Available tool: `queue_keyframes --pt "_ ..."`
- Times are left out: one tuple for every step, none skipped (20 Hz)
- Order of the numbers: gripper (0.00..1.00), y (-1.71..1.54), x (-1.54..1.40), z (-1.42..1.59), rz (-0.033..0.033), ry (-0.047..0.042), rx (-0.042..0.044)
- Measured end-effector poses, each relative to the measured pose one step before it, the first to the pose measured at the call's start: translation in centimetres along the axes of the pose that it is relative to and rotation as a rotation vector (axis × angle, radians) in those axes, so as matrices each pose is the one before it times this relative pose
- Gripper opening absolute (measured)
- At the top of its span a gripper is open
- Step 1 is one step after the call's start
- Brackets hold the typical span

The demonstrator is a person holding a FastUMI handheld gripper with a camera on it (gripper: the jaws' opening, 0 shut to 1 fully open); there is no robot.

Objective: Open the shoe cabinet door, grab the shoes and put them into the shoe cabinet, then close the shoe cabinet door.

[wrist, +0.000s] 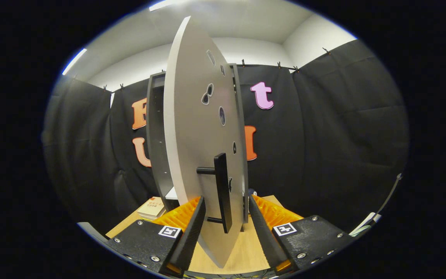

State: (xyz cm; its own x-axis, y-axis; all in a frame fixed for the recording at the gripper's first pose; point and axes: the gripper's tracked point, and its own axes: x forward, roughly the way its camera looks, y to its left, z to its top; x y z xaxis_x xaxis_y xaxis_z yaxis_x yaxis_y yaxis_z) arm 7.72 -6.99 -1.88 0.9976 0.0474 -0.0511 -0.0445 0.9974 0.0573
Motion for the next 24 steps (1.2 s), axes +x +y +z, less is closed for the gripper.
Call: queue_keyframes --pt "0.72 0.689 0.246 0.009 0.01791 -0.00224 -0.00196" --pt "0.72 0.733 0.294 -0.015 0.01818 -0.00089 -0.0046" --pt "0.73 0.774 0.283 0.015 0.01692 -0.00126 -0.00294" --pt "0.73 0.571 0.489 -0.071 0.01753 0.00028 0.00095" --pt "0.74 0.495 0.415 -0.018 0.01462 -0.002 0.00453" --pt "0.75 0.335 0.405 -0.019 0.01396 0.00086 0.00613" --pt "0.75 0.533 0.315 -0.052 0.01504 0.00067 0.00387" --pt "0.75 0.35 0.427 -0.065 0.01482 0.00047 0.00288" --pt "0.75 0.45 0.422 -0.137 0.01349 0.00284 0.0032" --pt "0.75 0.345 0.25 0.096 0.01217 -0.00323 -0.00127" --pt "0.75 0.401 0.32 -0.01 0.0134 -0.0007 -0.00687" --pt "0.75 0.33 0.362 0.039 0.01334 -0.00206 -0.00517" --pt "0.75 0.484 0.397 -0.121 0.01236 0.00255 -0.0012" --pt "0.75 0.336 0.59 -0.308 0.0122 0.00142 0.00135" --pt "0.75 0.401 0.523 -0.057 0.01287 0.00096 0.00103" --pt "0.76 0.36 0.406 -0.07 0.0092 0.0025 -0.00027" --pt "0.76 0.353 0.369 0.009 0.00573 -0.00105 -0.00236" --pt "0.76 0.111 0.393 -0.023 -0.00435 -0.00043 -0.00419" --pt "0.76 0.328 0.61 -0.064 0.01134 -0.00056 0.00003" --pt "0.77 0.388 0.611 -0.092 0.01294 0.00203 0.00706" --pt "0.79 0.438 0.687 -0.065 0.00939 0.00177 0.00438" --pt "0.8 0.495 0.485 -0.091 0.00953 0.00292 0.0037" --pt "0.82 0.416 0.726 -0.011 0.00833 0.00192 0.00133" --pt "0.82 0.429 0.529 0.052 0.00364 -0.00045 -0.00756"
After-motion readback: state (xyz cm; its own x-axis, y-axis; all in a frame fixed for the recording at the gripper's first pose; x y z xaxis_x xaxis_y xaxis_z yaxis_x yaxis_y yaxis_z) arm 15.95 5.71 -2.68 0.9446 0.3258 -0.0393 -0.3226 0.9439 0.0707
